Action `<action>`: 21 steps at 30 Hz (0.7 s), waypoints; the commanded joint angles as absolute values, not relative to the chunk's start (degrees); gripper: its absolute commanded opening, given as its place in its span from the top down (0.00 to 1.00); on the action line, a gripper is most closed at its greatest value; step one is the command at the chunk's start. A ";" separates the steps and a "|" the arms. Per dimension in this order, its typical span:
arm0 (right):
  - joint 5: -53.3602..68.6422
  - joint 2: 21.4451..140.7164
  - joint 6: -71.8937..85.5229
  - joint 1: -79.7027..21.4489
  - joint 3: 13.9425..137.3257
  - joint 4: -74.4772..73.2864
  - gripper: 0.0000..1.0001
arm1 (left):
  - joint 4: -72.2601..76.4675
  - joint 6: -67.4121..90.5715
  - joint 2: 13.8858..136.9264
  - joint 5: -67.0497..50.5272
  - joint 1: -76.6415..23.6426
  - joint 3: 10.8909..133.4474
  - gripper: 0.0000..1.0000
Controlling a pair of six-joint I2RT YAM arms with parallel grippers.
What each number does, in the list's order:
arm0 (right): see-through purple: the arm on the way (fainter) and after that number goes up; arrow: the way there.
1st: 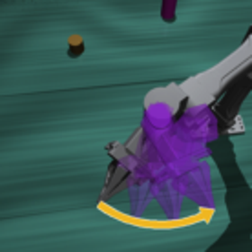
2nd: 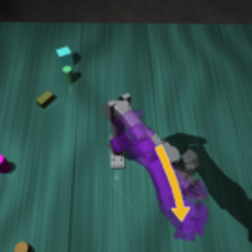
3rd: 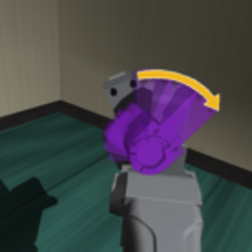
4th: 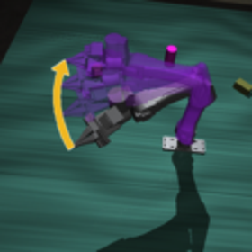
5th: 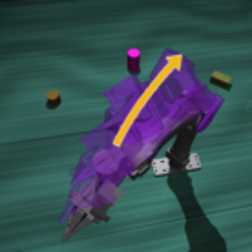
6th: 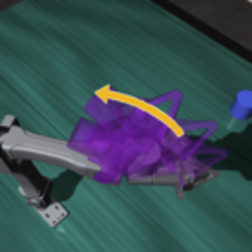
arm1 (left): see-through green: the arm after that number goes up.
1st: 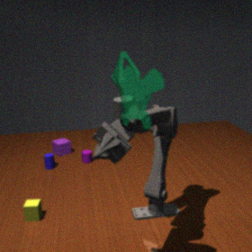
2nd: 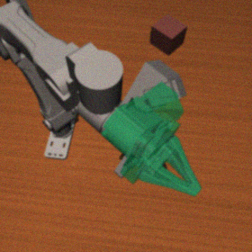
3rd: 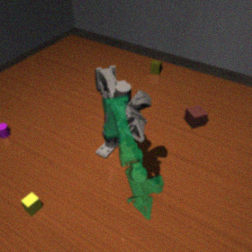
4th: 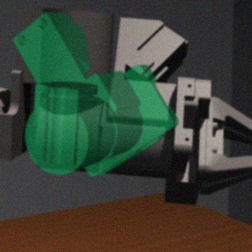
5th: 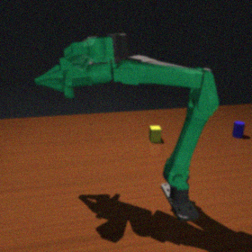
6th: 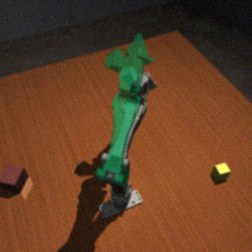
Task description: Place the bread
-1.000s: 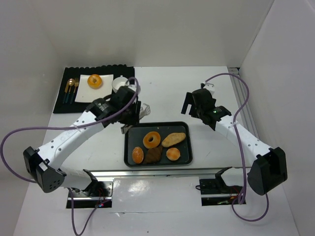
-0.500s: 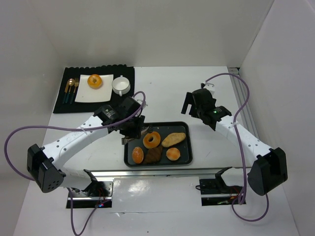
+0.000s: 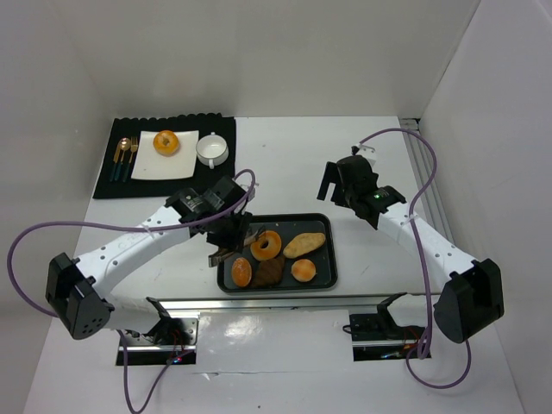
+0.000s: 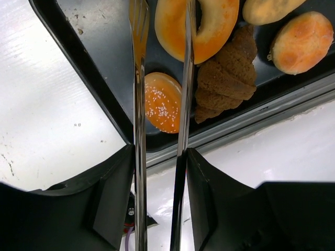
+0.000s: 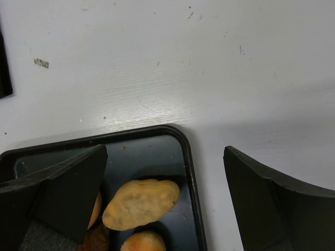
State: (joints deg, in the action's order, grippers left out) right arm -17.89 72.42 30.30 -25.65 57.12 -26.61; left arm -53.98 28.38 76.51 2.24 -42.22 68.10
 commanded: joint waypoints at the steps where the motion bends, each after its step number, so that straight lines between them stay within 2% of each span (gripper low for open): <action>1: -17.75 70.58 29.62 -26.10 59.59 -26.02 0.01 | -56.77 26.89 73.39 2.89 -42.54 69.61 0.45; 6: -17.75 70.58 30.14 -26.10 59.59 -26.02 0.01 | -56.78 26.28 72.77 -0.78 -42.54 70.31 0.45; 18: -17.75 70.58 30.15 -26.10 59.59 -25.49 0.01 | -54.84 26.28 76.37 -1.32 -42.54 69.61 0.45; 21: -17.75 70.58 30.15 -26.10 59.06 -25.49 0.01 | -55.37 26.28 76.99 -0.71 -42.54 70.13 0.49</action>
State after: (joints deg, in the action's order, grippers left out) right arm -17.26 72.42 30.35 -25.65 57.12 -26.59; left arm -55.96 27.05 76.40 -0.03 -42.22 68.16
